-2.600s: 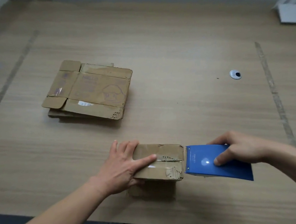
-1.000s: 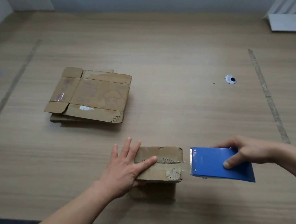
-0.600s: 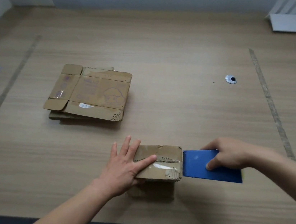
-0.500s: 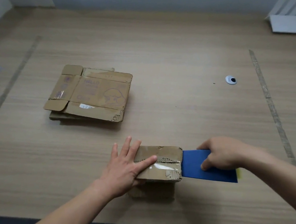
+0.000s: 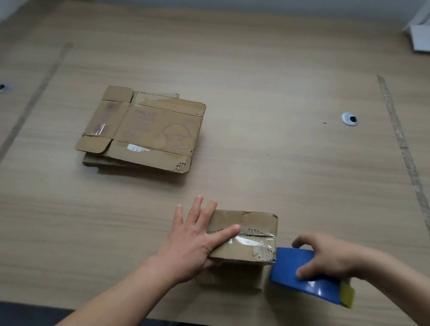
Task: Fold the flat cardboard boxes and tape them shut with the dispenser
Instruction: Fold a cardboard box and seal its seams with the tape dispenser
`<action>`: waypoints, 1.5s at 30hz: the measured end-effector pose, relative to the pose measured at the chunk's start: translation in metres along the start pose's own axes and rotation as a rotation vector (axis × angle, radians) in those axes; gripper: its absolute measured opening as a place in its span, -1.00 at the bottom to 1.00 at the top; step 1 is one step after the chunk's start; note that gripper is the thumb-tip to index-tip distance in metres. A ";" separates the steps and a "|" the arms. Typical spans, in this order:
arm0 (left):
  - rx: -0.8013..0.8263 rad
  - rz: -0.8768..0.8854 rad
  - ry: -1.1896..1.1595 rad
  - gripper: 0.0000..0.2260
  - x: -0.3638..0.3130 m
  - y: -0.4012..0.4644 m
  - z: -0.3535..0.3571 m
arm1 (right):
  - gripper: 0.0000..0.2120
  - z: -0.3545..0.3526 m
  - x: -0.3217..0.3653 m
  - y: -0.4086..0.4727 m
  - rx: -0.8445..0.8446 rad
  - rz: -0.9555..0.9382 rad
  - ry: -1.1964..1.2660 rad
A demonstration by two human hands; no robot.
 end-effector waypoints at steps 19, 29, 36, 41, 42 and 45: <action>0.002 0.098 0.108 -0.22 0.011 0.010 -0.014 | -0.28 -0.009 -0.069 -0.004 -0.024 -0.094 1.042; 0.075 0.061 0.060 -0.31 0.005 0.011 -0.019 | -0.30 -0.006 -0.041 -0.004 -0.046 -0.182 1.131; 0.078 0.045 0.049 -0.29 0.004 0.011 -0.018 | -0.46 -0.006 -0.029 -0.008 0.016 -0.221 1.367; 0.099 0.038 0.040 -0.29 0.004 0.011 -0.018 | -0.75 -0.008 -0.027 -0.015 0.015 -0.138 1.513; 0.104 0.038 0.042 -0.30 0.004 0.011 -0.018 | -0.75 -0.008 -0.026 -0.016 0.012 -0.123 1.525; 0.097 0.040 0.036 -0.29 0.004 0.010 -0.018 | -0.81 -0.009 -0.025 -0.016 -0.008 -0.079 1.564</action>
Point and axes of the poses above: each hand's wrist, its own y-axis towards the middle knuckle, its own z-axis out of the palm, x = y × z, the point moved 6 cm from there along y, towards the middle knuckle, and after that the axes turned 2 degrees about z, right-handed, at the moved point
